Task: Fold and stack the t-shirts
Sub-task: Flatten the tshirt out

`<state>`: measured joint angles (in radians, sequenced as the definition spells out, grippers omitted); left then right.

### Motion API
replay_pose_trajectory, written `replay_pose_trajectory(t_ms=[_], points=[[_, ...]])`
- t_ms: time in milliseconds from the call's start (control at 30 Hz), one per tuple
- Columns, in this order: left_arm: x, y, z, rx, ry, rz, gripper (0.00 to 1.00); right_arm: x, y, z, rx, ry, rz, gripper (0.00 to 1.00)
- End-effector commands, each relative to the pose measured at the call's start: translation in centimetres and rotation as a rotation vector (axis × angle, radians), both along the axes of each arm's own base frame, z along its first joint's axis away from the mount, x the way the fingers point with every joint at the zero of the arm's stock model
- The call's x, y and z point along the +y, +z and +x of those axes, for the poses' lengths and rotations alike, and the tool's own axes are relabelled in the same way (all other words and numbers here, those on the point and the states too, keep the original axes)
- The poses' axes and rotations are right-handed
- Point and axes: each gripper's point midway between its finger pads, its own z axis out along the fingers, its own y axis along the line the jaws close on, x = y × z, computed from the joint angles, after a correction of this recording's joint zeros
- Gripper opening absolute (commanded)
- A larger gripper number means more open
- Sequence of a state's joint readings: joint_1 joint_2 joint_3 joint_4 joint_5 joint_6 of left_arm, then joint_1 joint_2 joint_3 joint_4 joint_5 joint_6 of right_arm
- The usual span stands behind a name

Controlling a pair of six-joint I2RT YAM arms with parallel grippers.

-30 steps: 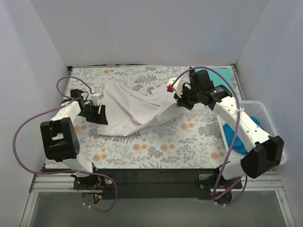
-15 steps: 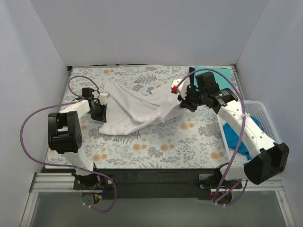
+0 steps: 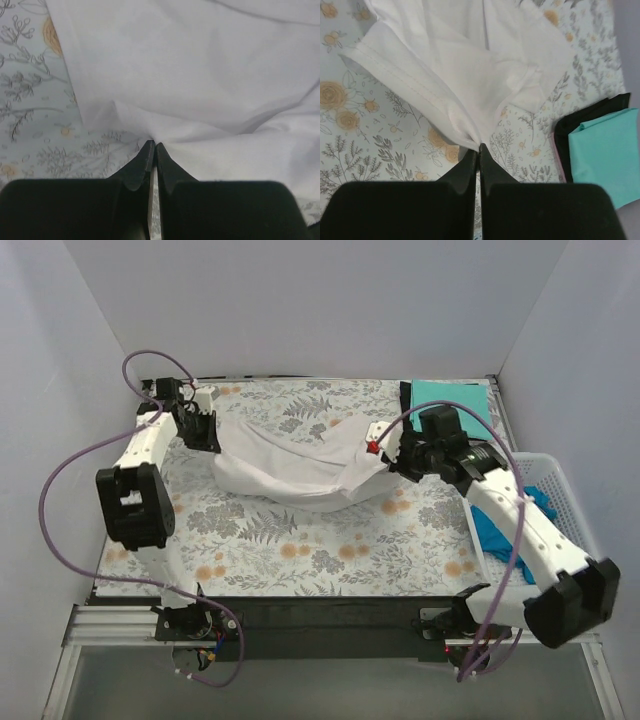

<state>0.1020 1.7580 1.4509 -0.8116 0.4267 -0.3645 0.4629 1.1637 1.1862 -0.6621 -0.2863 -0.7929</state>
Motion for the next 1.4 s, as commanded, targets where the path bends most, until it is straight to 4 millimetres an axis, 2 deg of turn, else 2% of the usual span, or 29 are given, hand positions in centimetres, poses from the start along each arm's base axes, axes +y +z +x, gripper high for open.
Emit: replay_pose_trajectory(t_ms=[0, 33, 67, 100, 133, 233, 267, 333, 400, 467, 500, 567, 700, 733, 867, 1200, 1367], points=[[0.5, -5.3, 2.0, 0.176, 0.079, -0.024, 0.01, 0.0, -4.3, 3.7, 0.041, -0.049, -0.086, 0.01], [0.7, -7.2, 2.4, 0.226, 0.105, -0.031, 0.08, 0.1, -4.7, 4.1, 0.051, -0.057, -0.095, 0.01], [0.9, -6.5, 3.9, 0.193, 0.113, -0.033, 0.13, 0.3, -5.9, 4.7, 0.080, -0.064, -0.110, 0.01], [1.0, -6.6, 4.8, 0.172, 0.119, -0.032, 0.17, 0.4, -6.0, 5.0, 0.087, -0.071, -0.112, 0.01], [1.1, -6.5, 5.3, 0.159, 0.130, -0.032, 0.24, 0.4, -6.4, 5.3, 0.097, -0.085, -0.112, 0.01], [1.4, -5.6, 5.8, 0.113, 0.124, -0.025, 0.31, 0.2, -8.0, 5.6, 0.141, -0.121, -0.132, 0.01], [1.3, -4.4, 5.1, 0.087, 0.118, -0.036, 0.32, 0.0, -8.8, 5.7, 0.161, -0.133, -0.145, 0.01], [1.8, -2.5, 4.9, 0.009, 0.108, -0.058, 0.33, -0.3, -9.5, 5.7, 0.179, -0.156, -0.157, 0.01], [2.2, -0.9, 3.3, -0.059, 0.099, -0.036, 0.34, -0.3, -10.2, 5.4, 0.203, -0.163, -0.155, 0.01], [1.6, -0.6, 1.6, -0.083, 0.032, -0.027, 0.34, -0.1, -10.4, 5.2, 0.223, -0.169, -0.144, 0.01], [1.4, -0.5, 0.0, -0.084, 0.019, -0.024, 0.35, 0.0, -10.4, 5.0, 0.230, -0.166, -0.137, 0.01], [1.5, -1.0, -1.3, -0.069, 0.011, -0.001, 0.36, 0.0, -10.1, 5.1, 0.227, -0.170, -0.128, 0.01], [2.0, -3.5, -3.9, 0.022, 0.011, 0.041, 0.37, -0.1, -9.6, 5.3, 0.211, -0.177, -0.127, 0.01], [1.9, -4.2, -4.5, 0.048, 0.009, 0.033, 0.42, -0.1, -9.5, 5.2, 0.208, -0.175, -0.127, 0.01], [1.8, -6.0, -5.6, 0.112, 0.024, 0.029, 0.45, -0.4, -8.9, 5.1, 0.196, -0.176, -0.122, 0.01], [1.8, -9.4, -6.4, 0.197, 0.040, 0.041, 0.47, -0.8, -8.8, 5.3, 0.185, -0.182, -0.135, 0.01], [1.0, -10.2, -6.3, 0.230, 0.038, -0.002, 0.47, -1.4, -9.0, 5.4, 0.188, -0.194, -0.140, 0.01]])
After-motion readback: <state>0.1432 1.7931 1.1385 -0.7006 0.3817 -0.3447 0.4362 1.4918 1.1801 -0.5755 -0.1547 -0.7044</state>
